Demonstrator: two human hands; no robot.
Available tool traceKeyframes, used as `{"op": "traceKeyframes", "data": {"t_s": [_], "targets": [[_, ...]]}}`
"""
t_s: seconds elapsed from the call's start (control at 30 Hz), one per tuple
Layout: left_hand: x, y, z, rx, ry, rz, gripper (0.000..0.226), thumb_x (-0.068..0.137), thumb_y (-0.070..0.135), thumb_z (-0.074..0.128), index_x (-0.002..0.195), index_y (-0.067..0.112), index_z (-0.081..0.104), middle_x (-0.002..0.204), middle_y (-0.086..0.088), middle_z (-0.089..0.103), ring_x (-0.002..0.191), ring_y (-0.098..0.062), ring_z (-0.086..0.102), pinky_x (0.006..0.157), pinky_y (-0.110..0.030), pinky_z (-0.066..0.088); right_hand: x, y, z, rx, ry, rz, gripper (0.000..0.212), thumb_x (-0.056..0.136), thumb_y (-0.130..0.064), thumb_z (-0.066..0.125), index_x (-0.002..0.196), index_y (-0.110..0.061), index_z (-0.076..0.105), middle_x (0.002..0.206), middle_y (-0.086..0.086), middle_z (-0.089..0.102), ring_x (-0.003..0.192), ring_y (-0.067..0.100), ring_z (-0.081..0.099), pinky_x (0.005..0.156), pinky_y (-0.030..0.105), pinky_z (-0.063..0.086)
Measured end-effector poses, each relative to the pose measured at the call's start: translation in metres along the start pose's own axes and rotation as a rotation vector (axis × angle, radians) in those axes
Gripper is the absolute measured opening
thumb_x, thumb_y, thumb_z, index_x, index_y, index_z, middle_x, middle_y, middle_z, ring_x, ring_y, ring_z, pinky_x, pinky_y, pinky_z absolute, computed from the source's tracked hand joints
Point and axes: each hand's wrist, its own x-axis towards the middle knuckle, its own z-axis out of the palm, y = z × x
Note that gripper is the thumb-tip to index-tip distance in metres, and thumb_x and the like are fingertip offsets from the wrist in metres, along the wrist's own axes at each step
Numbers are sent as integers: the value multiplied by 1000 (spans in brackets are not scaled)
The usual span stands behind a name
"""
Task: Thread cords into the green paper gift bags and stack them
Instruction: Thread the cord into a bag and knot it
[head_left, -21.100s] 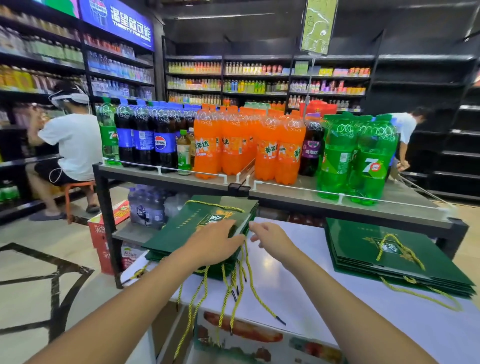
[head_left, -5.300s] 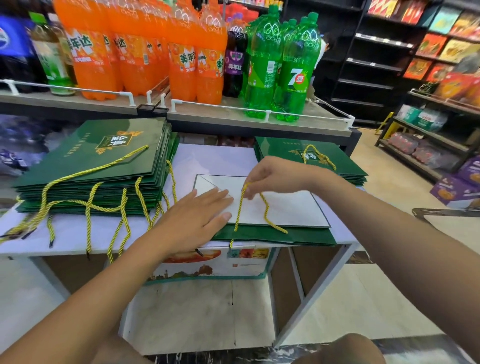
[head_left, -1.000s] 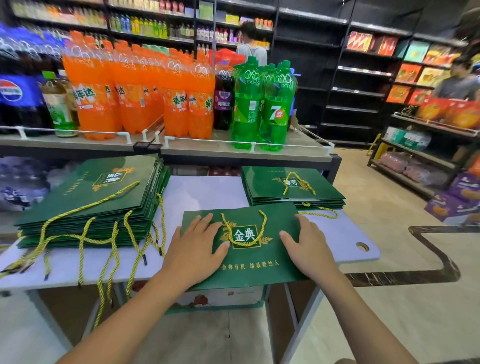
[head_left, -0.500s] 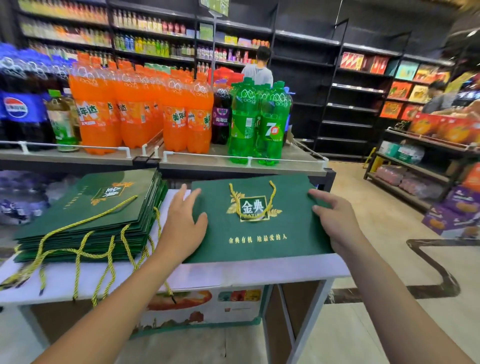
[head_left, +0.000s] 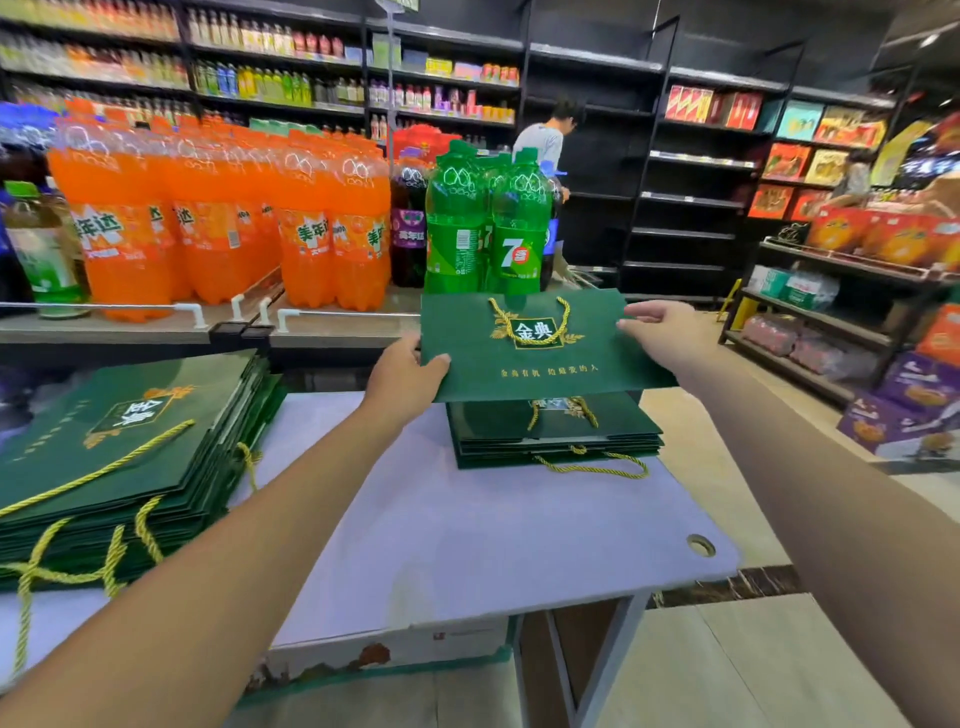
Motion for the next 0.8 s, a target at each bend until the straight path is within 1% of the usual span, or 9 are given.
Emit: {"op": "traceKeyframes", "data": {"t_s": [0.03,0.1,0.2,0.3,0.4,0.43,0.57,0.7,0.8], "targets": [[4,-1,9,13,-11,-6,27,99,27,62,125,23,65,111,3,73,99,-20,69,93,-42,57,6,5,0,-58,-30,-6,37,96,-34,72,131,-26,68,132,1,65,111,18,57,96,32,45],[12,-7,27,44,-36,-31,26,100,27,62,125,20,65,111,1,73,99,-21,69,92,-41,57,15,18,3,-174,-84,-34,44,97,-36,71,138,-22,65,135,4,60,120,22,54,96,28,38],[21,-23,50,107,-62,-67,22,100,28,62,120,19,65,112,-1,73,101,-24,68,94,-42,56,26,42,12,-253,-135,-51,50,95,-35,73,139,-13,63,144,6,58,128,26,54,99,29,38],[29,-42,63,200,-97,-108,26,100,31,61,121,16,64,113,-3,71,101,-26,67,92,-41,55,33,67,24,-327,-169,-51,48,94,-33,74,137,-12,66,144,6,61,129,24,56,104,31,41],[35,-62,71,239,-148,-150,30,97,36,61,121,19,65,115,-4,72,100,-26,69,94,-45,57,36,86,34,-345,-178,-44,43,96,-28,72,136,-13,66,139,5,64,116,23,61,93,27,43],[36,-66,72,257,-164,-152,29,97,37,61,120,20,66,114,-3,72,99,-26,69,93,-45,58,36,92,37,-355,-177,-45,42,97,-27,71,137,-13,66,140,6,63,118,24,61,93,27,43],[38,-75,74,304,-193,-130,27,97,39,61,119,26,69,111,0,72,97,-23,70,91,-45,59,35,110,47,-406,-185,-45,43,99,-26,65,139,-12,64,145,7,60,132,28,55,105,32,42],[38,-76,74,293,-212,-129,27,98,39,60,120,26,69,110,1,73,95,-22,71,92,-45,59,35,119,52,-427,-186,-78,40,100,-25,61,138,-13,64,143,7,62,130,29,56,103,33,44],[36,-73,72,273,-217,-131,26,99,39,58,120,27,69,107,3,74,96,-21,71,93,-44,58,34,119,52,-462,-202,-82,39,100,-30,59,136,-16,66,140,7,64,124,31,59,102,38,48]]}}
